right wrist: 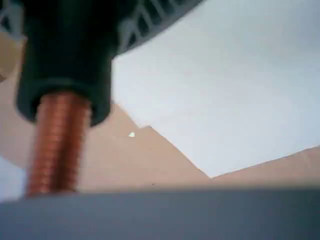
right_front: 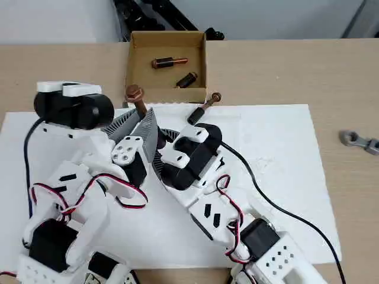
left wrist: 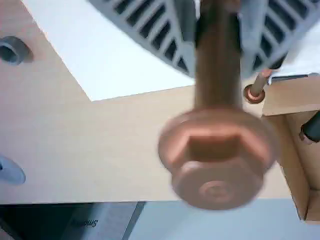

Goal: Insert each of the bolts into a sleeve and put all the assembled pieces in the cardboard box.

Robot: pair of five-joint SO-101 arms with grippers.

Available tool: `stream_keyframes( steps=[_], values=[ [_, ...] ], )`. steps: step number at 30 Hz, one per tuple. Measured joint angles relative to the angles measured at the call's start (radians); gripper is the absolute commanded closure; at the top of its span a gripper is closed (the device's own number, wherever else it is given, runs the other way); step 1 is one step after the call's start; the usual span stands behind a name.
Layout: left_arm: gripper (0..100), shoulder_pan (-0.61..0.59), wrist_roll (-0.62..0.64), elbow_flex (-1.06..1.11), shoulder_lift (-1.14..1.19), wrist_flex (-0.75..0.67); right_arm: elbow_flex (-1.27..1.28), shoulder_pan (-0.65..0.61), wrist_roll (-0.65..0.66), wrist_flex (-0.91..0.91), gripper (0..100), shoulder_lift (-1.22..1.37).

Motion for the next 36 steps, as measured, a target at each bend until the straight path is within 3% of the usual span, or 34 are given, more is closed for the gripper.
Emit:
stream_keyframes(
  steps=[22,36],
  values=[
    [99,0.035,-0.068,0.008,0.002,0.046,0.000,0.005,0.000,0.000,99.5,0.000],
    [88,0.035,-0.091,0.009,0.003,0.077,0.000,0.003,-0.003,0.000,99.6,0.000]
  ],
)
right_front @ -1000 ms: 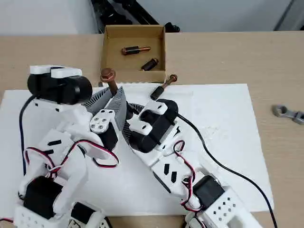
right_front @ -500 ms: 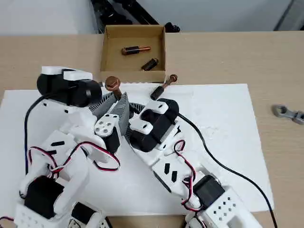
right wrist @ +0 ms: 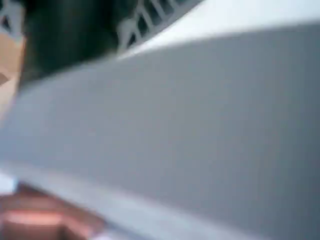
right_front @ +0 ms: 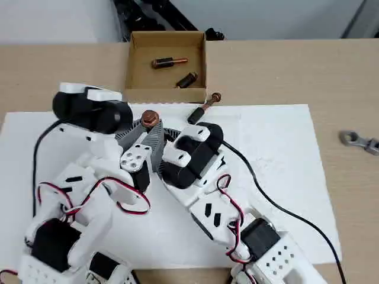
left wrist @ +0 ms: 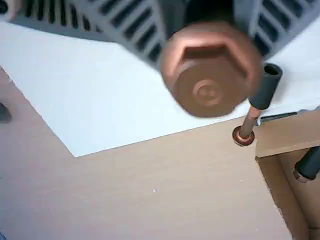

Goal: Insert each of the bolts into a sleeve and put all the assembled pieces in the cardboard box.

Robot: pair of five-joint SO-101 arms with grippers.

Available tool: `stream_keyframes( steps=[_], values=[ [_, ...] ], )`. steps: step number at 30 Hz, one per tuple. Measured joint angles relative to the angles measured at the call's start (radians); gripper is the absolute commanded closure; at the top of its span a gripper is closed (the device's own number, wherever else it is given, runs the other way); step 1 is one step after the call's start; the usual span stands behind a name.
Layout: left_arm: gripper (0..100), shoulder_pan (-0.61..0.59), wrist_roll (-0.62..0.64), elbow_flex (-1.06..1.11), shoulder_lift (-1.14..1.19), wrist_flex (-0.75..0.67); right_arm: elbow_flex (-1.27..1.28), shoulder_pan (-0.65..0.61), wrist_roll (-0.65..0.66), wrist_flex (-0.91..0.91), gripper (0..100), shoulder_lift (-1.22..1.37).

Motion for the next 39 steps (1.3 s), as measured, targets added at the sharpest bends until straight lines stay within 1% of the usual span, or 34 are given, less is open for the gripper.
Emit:
stream_keyframes(
  steps=[5,8,14,16,19,21,23,26,29,31,34,39],
  values=[
    [88,0.000,-0.002,0.000,0.000,0.011,0.000,0.038,0.002,-0.002,99.6,0.000],
    [86,0.000,-0.002,-0.031,0.000,0.055,-0.002,0.069,0.002,-0.002,99.6,0.029],
    [86,0.002,-0.003,-0.166,0.068,0.184,-0.080,0.080,0.000,-0.002,99.6,0.189],
    [89,0.002,-0.011,-0.209,0.080,0.227,-0.123,0.084,-0.002,-0.002,99.6,0.241],
    [100,0.002,-0.066,-0.272,0.075,0.279,-0.204,0.117,0.000,0.025,99.6,0.327],
    [99,-0.009,-0.087,-0.290,0.069,0.293,-0.265,0.146,0.000,0.066,99.6,0.388],
    [99,-0.068,-0.089,-0.292,0.071,0.295,-0.331,0.180,0.012,0.097,99.6,0.457],
    [99,-0.201,-0.087,-0.285,0.080,0.295,-0.399,0.227,0.031,0.109,99.6,0.571],
    [99,-0.331,-0.144,-0.235,0.072,0.295,-0.459,0.269,0.054,0.110,99.6,0.704],
    [99,-0.397,-0.192,-0.198,0.080,0.295,-0.512,0.288,0.080,0.110,99.6,0.799],
    [99,-0.531,-0.213,-0.176,0.078,0.295,-0.618,0.302,0.097,0.110,99.6,0.947],
    [99,-0.589,-0.259,-0.083,0.081,0.293,-0.847,0.318,0.100,0.110,99.6,1.198]
  ],
)
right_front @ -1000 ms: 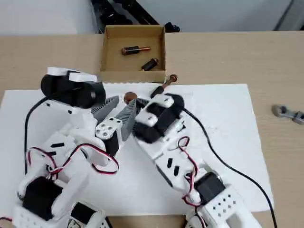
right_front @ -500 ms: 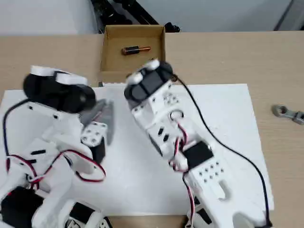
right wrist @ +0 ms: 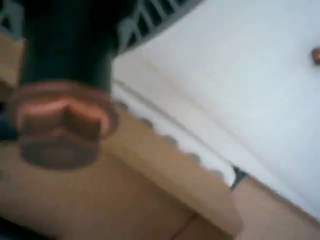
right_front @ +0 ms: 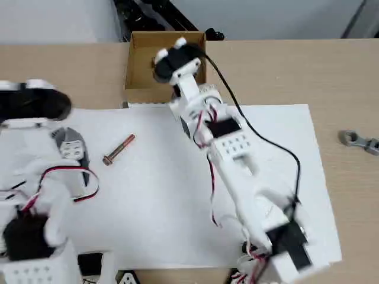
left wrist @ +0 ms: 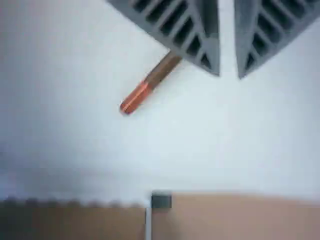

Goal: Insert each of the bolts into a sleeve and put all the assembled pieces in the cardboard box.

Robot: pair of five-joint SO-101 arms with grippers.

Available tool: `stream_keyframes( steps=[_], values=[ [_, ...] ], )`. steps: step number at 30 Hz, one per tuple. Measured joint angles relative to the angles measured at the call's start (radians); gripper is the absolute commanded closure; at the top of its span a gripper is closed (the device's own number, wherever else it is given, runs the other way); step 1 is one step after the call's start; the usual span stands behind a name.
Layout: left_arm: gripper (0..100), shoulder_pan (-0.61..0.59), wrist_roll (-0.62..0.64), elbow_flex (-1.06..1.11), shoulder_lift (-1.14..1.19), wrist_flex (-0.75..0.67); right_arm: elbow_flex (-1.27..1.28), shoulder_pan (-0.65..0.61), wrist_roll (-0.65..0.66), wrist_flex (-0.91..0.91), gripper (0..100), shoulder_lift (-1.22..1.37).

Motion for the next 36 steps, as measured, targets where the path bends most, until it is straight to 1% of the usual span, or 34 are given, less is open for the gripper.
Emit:
stream_keyframes(
  steps=[4,6,15,19,21,23,30,32,36],
  values=[
    [99,-0.083,0.025,0.031,0.000,0.000,-0.195,0.015,0.000,0.000,99.6,0.181],
    [99,-0.110,0.006,0.035,0.000,0.000,-0.287,0.031,0.000,0.000,99.6,0.270],
    [99,-0.123,-0.012,0.057,0.000,-0.011,-0.655,0.091,0.000,-0.051,99.3,0.663],
    [99,-0.123,-0.057,0.109,0.000,-0.011,-0.743,0.094,-0.002,-0.052,90.9,0.796],
    [99,-0.123,-0.066,0.112,0.000,-0.014,-0.769,0.097,-0.002,-0.054,86.5,0.824],
    [99,-0.124,-0.074,0.112,0.000,-0.021,-0.781,0.095,-0.002,-0.054,84.4,0.836],
    [99,-0.124,-0.074,0.118,0.000,-0.057,-0.790,0.094,0.000,-0.044,84.4,0.838],
    [99,-0.124,-0.074,0.118,0.000,-0.060,-0.790,0.094,0.000,-0.006,84.4,0.829],
    [99,-0.124,-0.075,0.118,0.000,-0.061,-0.790,0.094,-0.006,0.129,84.4,0.758]
  ],
)
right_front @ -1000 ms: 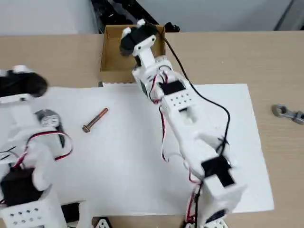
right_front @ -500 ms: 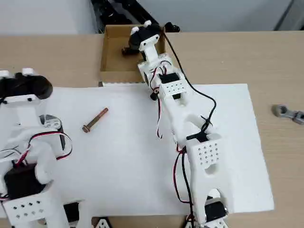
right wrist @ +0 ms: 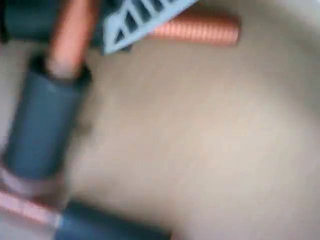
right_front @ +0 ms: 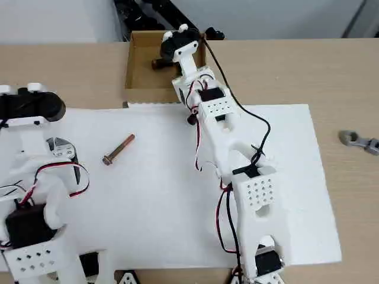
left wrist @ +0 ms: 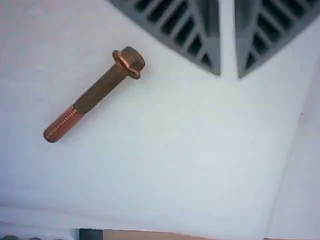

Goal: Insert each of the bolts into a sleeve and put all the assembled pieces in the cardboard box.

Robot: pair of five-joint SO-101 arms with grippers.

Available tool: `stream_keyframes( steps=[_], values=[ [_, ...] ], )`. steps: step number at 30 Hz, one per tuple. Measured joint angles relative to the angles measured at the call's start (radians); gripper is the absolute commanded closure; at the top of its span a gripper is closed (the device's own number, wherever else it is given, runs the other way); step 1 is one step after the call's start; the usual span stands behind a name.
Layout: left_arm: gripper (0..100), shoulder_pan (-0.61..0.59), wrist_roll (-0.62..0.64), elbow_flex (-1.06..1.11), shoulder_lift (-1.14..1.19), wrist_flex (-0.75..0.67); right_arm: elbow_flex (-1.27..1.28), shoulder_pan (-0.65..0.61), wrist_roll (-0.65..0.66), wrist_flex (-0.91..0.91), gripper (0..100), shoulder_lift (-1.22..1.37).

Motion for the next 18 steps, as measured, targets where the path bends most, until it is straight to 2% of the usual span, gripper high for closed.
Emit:
stream_keyframes(
  steps=[8,18],
  values=[
    [99,0.000,-0.035,0.000,0.000,-0.014,0.000,0.000,-0.043,0.370,84.5,-0.279],
    [99,0.000,-0.035,0.114,0.002,-0.126,0.003,0.000,0.017,1.007,84.5,-0.618]
  ],
)
